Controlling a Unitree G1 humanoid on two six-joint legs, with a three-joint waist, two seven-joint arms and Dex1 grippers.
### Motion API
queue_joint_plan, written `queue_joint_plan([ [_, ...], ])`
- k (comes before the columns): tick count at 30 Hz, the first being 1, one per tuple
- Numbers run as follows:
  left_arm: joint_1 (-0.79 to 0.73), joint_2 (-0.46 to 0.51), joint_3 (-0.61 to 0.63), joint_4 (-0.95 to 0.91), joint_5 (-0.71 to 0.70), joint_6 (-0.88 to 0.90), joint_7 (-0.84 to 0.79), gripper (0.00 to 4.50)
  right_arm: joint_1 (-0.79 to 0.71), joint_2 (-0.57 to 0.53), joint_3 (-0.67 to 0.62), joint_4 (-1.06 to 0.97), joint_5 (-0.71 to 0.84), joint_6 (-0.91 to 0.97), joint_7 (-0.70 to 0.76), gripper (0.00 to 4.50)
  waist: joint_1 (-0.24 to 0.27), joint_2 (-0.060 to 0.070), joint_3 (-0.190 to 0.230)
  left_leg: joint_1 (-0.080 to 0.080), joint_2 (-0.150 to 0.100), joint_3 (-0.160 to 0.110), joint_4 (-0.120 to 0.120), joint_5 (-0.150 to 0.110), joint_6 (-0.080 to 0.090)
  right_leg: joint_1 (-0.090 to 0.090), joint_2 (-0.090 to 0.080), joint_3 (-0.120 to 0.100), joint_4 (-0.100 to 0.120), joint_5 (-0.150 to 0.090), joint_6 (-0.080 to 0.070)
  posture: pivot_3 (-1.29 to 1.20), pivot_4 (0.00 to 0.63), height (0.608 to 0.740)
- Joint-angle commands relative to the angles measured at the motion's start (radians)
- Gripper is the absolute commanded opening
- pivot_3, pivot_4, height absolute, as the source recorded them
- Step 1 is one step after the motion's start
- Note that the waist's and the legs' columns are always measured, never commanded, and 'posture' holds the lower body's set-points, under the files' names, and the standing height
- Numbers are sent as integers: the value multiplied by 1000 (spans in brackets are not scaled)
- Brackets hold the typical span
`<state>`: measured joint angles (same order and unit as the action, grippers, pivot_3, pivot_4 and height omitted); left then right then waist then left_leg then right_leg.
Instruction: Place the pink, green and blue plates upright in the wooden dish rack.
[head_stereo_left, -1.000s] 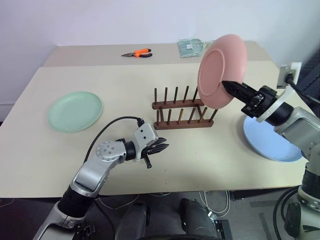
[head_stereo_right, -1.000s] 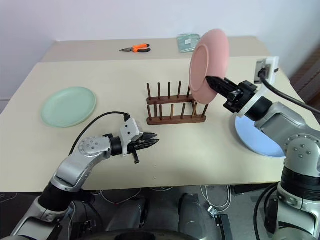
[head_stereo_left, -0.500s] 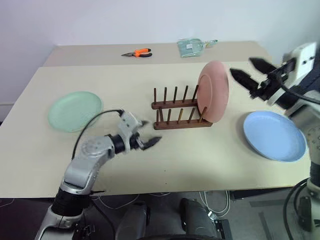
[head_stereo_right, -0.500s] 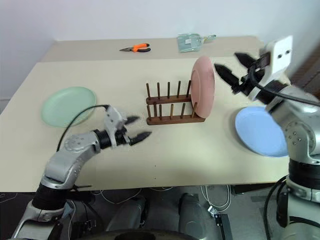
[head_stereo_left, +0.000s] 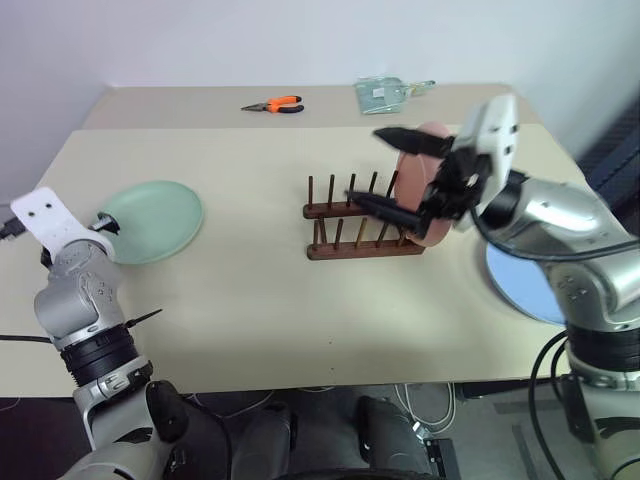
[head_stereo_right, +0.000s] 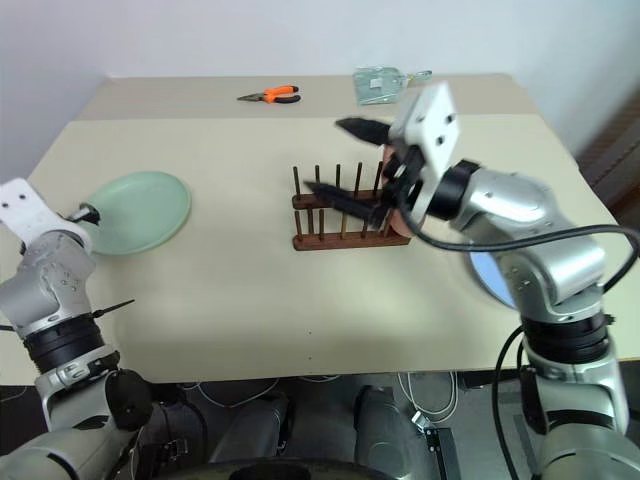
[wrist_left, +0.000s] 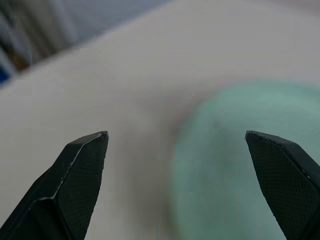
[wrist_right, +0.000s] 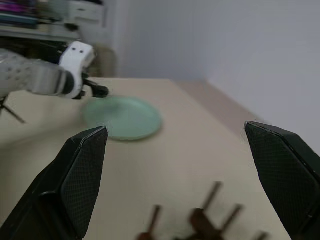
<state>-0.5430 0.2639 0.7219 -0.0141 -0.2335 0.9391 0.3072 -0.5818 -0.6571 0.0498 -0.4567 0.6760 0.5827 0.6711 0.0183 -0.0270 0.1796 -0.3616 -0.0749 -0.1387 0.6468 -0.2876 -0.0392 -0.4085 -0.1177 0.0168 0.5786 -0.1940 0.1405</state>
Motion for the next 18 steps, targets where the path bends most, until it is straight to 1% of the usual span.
queue_joint_plan([
  [1,-4,-13,27,-17,-81,68,-38,4500,24,23,12,-34,-39,-20,-7,4457,-1,-1,1,0,0,0,0,0,0,0,0,-1,0,0,0,0,150,740],
  [3,-16,-57,87,-19,-128,71,-19,3987,51,31,28,-45,-67,-25,-8,4500,-4,0,0,-1,0,-1,0,1,-1,-1,0,-1,1,0,0,0,150,740],
  [4,-19,-70,104,-22,-143,64,-12,3631,62,33,33,-48,-80,-25,-10,4500,-5,0,0,0,0,0,-1,1,-1,-1,0,0,1,0,0,0,150,740],
  [6,-22,-78,111,-28,-160,49,-14,2653,72,33,37,-50,-104,-27,-10,4500,-6,0,0,1,0,0,-2,1,-2,-1,0,-1,1,0,0,0,150,740],
  [8,-26,-77,86,-37,-175,15,-41,1667,78,29,35,-43,-118,-26,1,4500,-5,0,0,1,0,0,-2,1,-2,-1,0,-1,2,0,0,0,150,740],
  [11,-39,-83,41,-52,-209,-59,-105,144,74,23,24,-37,-100,8,22,4500,-4,-1,0,1,0,0,-1,1,-2,-1,1,-1,1,0,0,0,150,740],
  [13,-63,-92,-22,-85,-226,-114,-155,60,58,23,27,-34,-127,-6,22,4500,-5,-1,1,1,0,0,-1,1,-2,0,1,-1,1,0,0,0,150,740],
  [16,-98,-96,-169,-172,-222,-192,-241,60,22,10,70,-27,-240,-69,21,4500,-4,-2,1,-1,0,0,-1,1,-2,-1,1,-1,0,0,-1,0,150,740],
  [18,-127,-110,-249,-224,-241,-194,-276,60,-2,0,115,-11,-326,-118,30,4500,-6,-2,1,-3,0,0,0,1,-3,-2,1,-1,0,1,-1,0,150,740],
])
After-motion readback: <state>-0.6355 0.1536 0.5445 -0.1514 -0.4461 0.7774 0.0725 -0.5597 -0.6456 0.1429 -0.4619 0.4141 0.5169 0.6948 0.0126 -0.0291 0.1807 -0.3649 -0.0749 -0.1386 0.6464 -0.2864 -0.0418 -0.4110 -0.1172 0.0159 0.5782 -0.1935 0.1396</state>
